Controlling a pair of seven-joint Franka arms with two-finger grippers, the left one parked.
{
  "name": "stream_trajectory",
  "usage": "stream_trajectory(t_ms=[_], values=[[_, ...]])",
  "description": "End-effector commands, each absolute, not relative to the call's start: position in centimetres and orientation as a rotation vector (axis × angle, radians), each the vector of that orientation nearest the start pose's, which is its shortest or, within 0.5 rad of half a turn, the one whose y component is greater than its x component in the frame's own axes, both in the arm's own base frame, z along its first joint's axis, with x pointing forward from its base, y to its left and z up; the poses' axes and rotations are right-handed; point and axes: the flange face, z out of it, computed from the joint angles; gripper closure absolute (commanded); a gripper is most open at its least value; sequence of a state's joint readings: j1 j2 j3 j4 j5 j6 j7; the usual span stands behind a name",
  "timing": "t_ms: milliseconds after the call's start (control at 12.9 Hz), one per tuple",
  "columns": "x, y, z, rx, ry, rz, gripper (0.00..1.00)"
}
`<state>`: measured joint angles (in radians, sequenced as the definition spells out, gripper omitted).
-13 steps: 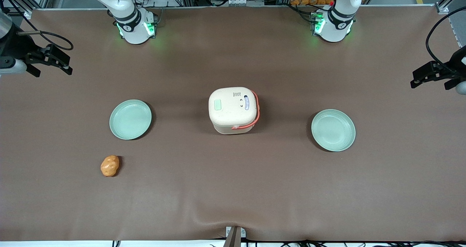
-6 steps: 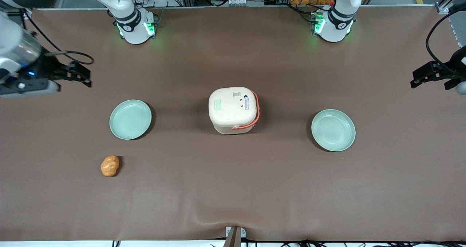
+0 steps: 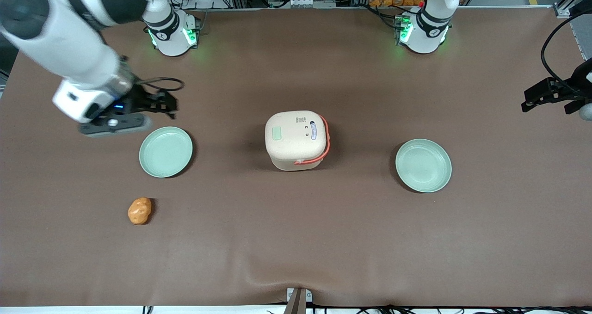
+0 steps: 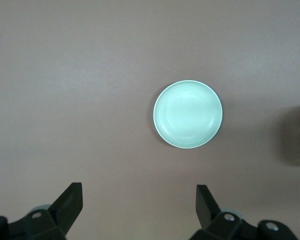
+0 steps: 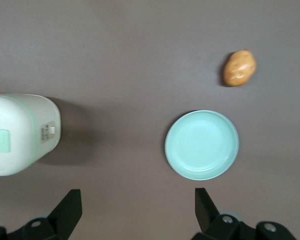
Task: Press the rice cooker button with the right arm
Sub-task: 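Move the right gripper over the rice cooker's front button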
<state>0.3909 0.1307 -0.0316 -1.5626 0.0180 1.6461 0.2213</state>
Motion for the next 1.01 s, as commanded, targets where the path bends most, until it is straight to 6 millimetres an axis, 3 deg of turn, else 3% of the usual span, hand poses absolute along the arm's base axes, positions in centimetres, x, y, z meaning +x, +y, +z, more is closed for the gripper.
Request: stream_trajectory(t_ms=[0,232,619,929], values=[[55.9,25.2,54.8,-3.158,-0.113,0.089,0.00],[55.5,28.8,53.0,-3.166,-0.074,0.098,0.01],[54.6,35.6,50.0,-3.187,-0.044,0.121,0.75],[54.5,38.6,47.2,-3.178,-0.008,0.094,0.99]])
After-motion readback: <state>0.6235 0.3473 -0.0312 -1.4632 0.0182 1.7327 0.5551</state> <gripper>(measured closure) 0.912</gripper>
